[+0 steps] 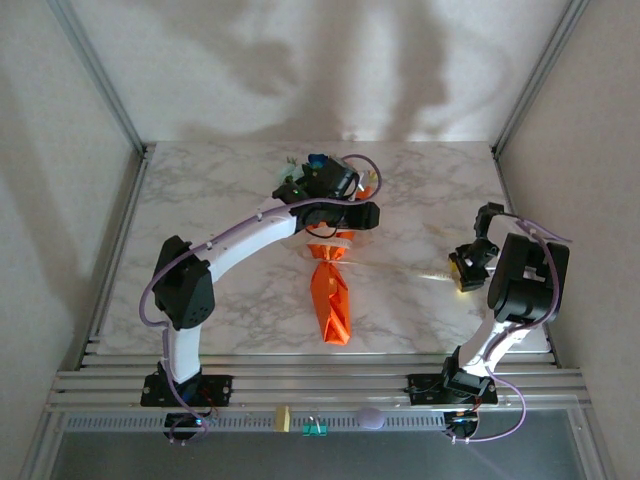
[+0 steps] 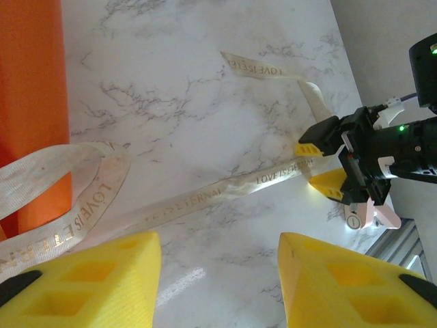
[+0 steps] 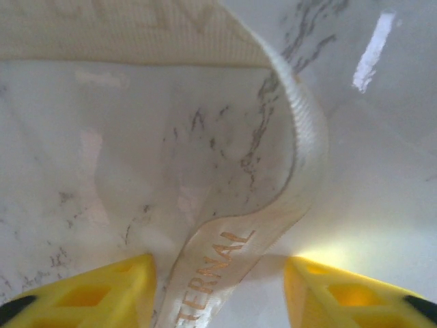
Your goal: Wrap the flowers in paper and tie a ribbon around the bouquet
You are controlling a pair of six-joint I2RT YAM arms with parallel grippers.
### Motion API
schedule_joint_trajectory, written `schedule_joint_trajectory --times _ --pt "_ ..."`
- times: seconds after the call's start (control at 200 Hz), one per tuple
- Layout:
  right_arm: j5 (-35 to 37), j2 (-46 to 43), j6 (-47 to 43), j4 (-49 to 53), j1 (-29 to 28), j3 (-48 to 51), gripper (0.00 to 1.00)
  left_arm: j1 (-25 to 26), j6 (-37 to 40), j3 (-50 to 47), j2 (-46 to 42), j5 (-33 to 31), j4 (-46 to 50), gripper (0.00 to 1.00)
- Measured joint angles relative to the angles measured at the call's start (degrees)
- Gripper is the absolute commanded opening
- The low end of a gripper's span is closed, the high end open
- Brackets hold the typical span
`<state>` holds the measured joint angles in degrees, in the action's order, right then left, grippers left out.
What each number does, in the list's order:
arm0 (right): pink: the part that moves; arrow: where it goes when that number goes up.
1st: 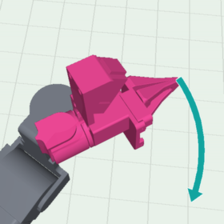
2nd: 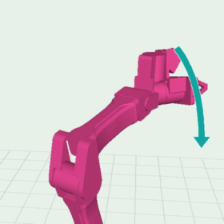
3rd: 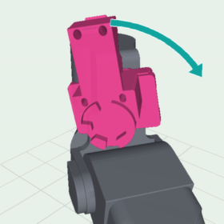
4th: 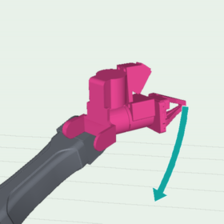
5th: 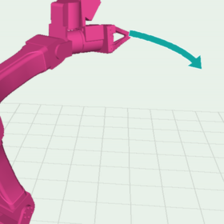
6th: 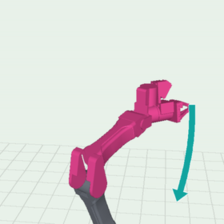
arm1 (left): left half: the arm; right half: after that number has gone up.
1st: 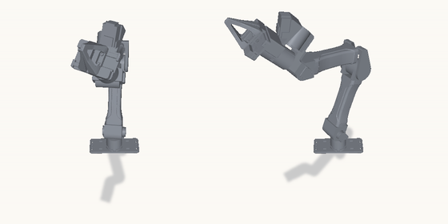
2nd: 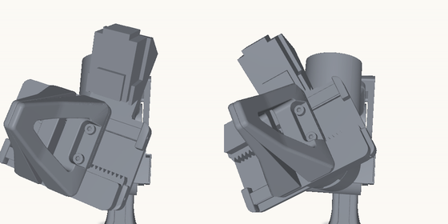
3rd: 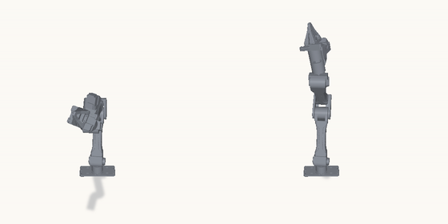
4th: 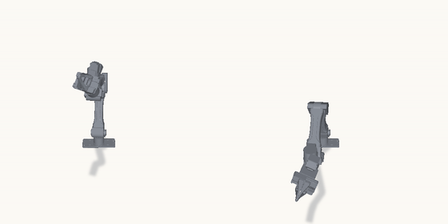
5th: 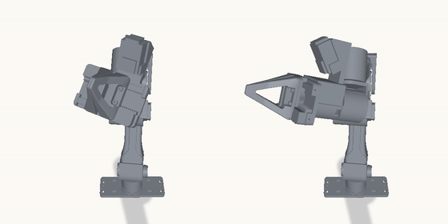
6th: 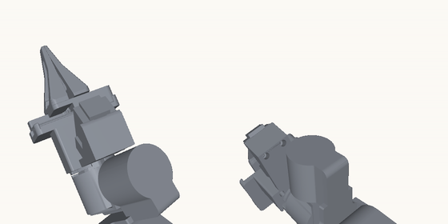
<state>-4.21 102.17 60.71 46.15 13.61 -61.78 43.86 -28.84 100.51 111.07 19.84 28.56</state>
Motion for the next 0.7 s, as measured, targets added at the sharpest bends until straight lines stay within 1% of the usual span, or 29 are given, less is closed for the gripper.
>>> schedule_joint_trajectory --times 0.12,0.17,0.29,0.395,0.465,0.601,0.701 --pt "-0.11 1.75 0.70 0.61 -0.81 -2.43 0.10 0.24 0.44 0.00 0.00 -0.13 0.02 0.47" --pt "0.17 1.88 0.28 0.50 -1.40 -2.69 0.00 0.33 0.61 0.00 0.00 -0.17 0.02 0.47" --pt "1.49 1.16 0.94 0.20 -2.80 -2.32 0.00 0.37 1.16 0.00 0.00 -0.22 0.02 0.47" --pt "2.14 -2.99 1.42 0.74 -6.32 -0.76 0.00 0.37 1.92 -0.02 0.00 -0.20 0.00 0.50" --pt "2.73 -7.76 1.55 1.97 -10.10 -0.72 0.00 0.46 2.71 -0.31 0.00 -0.20 -0.39 0.51" --pt "2.47 -17.90 1.97 5.75 -19.41 -2.78 0.00 0.68 5.18 -1.20 0.00 -0.17 -0.55 0.53" --pt "1.27 -24.50 3.32 8.81 -24.96 -4.55 0.00 0.70 7.54 -2.82 -0.26 -0.02 -1.70 0.58"
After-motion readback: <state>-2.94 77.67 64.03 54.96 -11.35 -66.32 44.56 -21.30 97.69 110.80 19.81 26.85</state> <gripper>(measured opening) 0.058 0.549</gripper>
